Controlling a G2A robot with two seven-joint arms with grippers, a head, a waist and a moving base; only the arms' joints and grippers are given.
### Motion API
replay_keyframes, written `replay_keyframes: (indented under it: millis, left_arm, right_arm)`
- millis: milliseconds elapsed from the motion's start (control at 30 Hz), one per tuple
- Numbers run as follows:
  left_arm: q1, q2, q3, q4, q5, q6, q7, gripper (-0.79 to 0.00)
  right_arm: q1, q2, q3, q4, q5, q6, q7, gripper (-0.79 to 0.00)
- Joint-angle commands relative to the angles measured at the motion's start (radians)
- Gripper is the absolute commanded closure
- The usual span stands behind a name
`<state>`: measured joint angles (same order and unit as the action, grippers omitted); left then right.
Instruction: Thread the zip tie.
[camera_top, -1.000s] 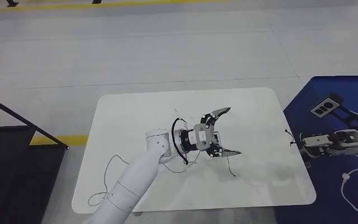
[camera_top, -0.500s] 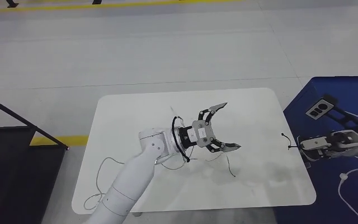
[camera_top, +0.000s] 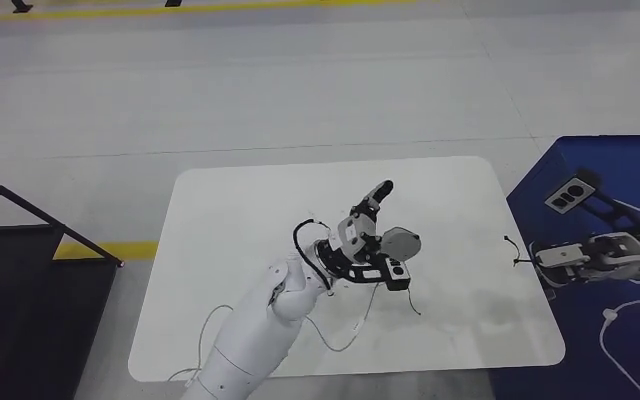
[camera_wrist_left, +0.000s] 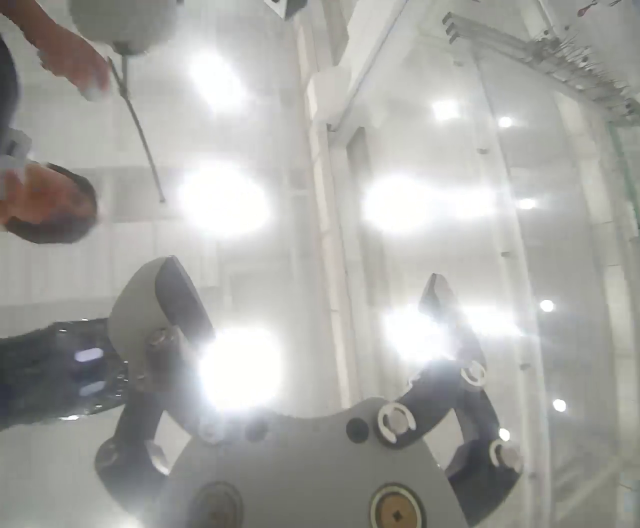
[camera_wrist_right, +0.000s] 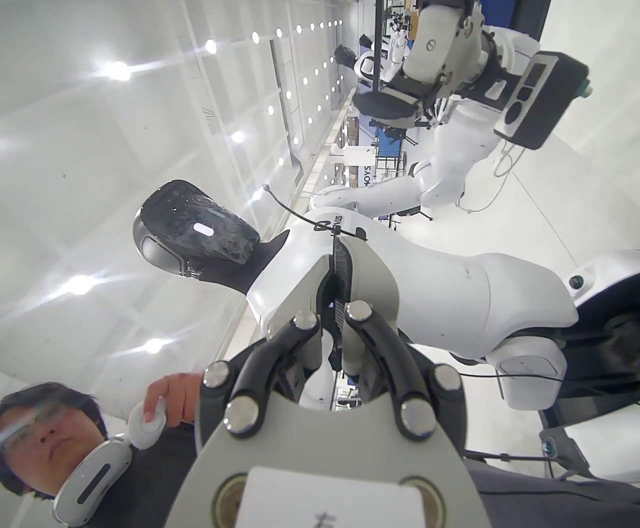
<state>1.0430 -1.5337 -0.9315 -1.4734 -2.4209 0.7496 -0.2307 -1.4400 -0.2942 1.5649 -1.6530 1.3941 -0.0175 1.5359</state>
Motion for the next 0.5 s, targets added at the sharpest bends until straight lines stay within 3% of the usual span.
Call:
replay_keyframes:
  millis: [0,100,233,367,467]
  left_arm:
    - [0.005,-0.001,-0.001,-0.013,-0.136,-0.004,0.043,-0.785]
    - [0.005,0.001,-0.008,-0.02,-0.192,-0.011,0.107,-0.785]
    - [-0.014,0.006,-0.054,-0.03,-0.02,-0.018,0.066,-0.785]
    - [-0.074,0.022,-0.093,-0.039,0.547,-0.043,-0.128,-0.785]
    - [-0.101,0.034,-0.081,0.0,0.849,-0.076,-0.284,-0.785]
  right_arm:
    - [0.001,-0.004,0.0,0.0,-0.003,0.004,0.0,0.0]
    - [0.004,-0.011,0.001,0.0,-0.006,0.009,0.0,0.0]
    - [0.008,-0.019,0.004,0.004,-0.013,0.016,0.0,0.0]
    - [0.013,-0.026,0.009,0.002,-0.021,0.031,0.0,0.0]
    - [0.017,-0.03,0.016,0.002,-0.029,0.045,0.0,0.0]
